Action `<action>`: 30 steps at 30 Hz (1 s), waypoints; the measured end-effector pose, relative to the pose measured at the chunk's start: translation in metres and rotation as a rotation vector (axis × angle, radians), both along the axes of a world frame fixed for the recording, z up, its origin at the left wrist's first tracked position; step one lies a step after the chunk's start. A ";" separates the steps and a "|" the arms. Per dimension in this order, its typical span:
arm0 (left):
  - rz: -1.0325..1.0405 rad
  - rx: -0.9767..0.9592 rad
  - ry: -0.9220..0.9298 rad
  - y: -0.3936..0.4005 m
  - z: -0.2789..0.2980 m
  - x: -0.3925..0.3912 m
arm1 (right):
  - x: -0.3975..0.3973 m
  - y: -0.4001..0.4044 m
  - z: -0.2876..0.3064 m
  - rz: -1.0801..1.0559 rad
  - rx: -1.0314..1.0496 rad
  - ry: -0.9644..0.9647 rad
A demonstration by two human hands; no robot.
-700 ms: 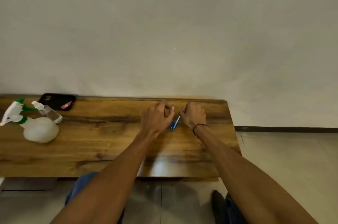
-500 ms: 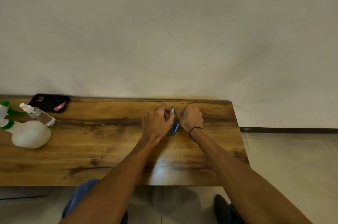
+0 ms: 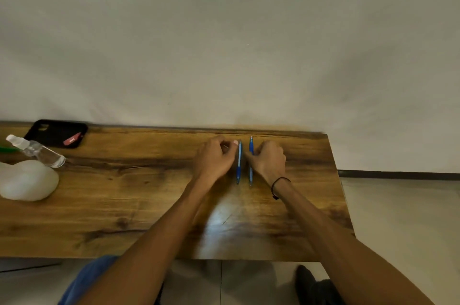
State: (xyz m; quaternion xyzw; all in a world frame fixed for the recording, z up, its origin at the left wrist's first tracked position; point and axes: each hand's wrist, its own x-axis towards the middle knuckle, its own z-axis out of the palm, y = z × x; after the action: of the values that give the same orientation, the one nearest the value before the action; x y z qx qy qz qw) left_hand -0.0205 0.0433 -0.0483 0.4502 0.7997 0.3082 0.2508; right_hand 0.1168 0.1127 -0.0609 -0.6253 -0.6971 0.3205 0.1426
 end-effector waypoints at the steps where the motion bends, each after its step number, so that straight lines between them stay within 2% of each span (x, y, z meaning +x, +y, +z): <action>1: -0.013 0.000 -0.082 0.003 0.000 0.002 | -0.001 -0.002 0.004 -0.004 0.027 0.038; 4: -0.034 0.031 -0.276 0.008 -0.001 0.010 | -0.005 -0.008 0.016 0.019 0.077 0.121; 8: 0.015 0.109 -0.346 0.012 -0.001 0.013 | -0.004 -0.006 0.019 0.065 0.092 0.162; 14: 0.013 0.164 -0.248 0.019 0.001 0.005 | -0.004 0.007 0.026 0.206 0.051 0.229; 21: -0.138 0.133 -0.056 0.015 0.009 0.002 | 0.014 0.030 0.033 0.164 -0.067 0.560; 30: -0.203 0.124 0.013 0.014 0.013 0.006 | 0.012 0.032 0.028 0.135 -0.178 0.684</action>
State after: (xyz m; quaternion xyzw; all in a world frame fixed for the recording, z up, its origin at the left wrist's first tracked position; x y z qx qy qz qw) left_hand -0.0146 0.0571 -0.0350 0.5456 0.7309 0.3271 0.2474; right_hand 0.1287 0.1447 -0.0326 -0.4442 -0.6181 0.5796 0.2910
